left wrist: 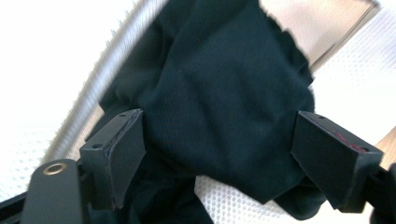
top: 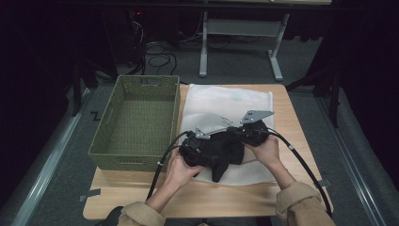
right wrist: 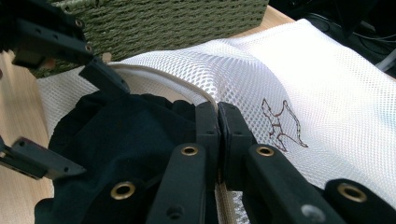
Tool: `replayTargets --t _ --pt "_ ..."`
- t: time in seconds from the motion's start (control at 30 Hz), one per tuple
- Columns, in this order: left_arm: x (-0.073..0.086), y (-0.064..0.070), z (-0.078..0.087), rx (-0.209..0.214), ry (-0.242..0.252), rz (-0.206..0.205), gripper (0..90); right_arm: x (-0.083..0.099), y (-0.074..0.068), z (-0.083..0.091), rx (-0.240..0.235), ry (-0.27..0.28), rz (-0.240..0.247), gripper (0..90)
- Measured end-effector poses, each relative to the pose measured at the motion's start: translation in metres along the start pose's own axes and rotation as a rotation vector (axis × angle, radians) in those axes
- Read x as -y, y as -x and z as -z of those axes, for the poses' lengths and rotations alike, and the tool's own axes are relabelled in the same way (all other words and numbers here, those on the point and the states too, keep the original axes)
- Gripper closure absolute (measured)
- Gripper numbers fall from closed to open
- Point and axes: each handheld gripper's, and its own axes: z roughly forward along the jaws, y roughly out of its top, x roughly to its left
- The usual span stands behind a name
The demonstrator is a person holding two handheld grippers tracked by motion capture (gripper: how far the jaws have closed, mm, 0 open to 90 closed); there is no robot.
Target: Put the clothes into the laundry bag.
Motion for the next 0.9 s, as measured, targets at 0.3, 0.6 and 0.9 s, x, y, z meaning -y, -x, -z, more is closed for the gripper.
replayTargets --t 0.3,0.6,0.9 --pt "0.014 0.004 -0.024 -0.003 -0.073 -0.006 18.4 0.001 -0.001 -0.002 -0.001 -0.005 -0.002 88.8" --pt "0.016 0.010 -0.029 -0.105 -0.063 -0.048 38.8 0.001 -0.004 -0.004 0.001 0.005 -0.004 88.8" --pt "0.014 0.004 -0.023 -0.009 -0.051 -0.006 84.3 0.001 -0.003 -0.005 0.000 0.003 -0.002 88.8"
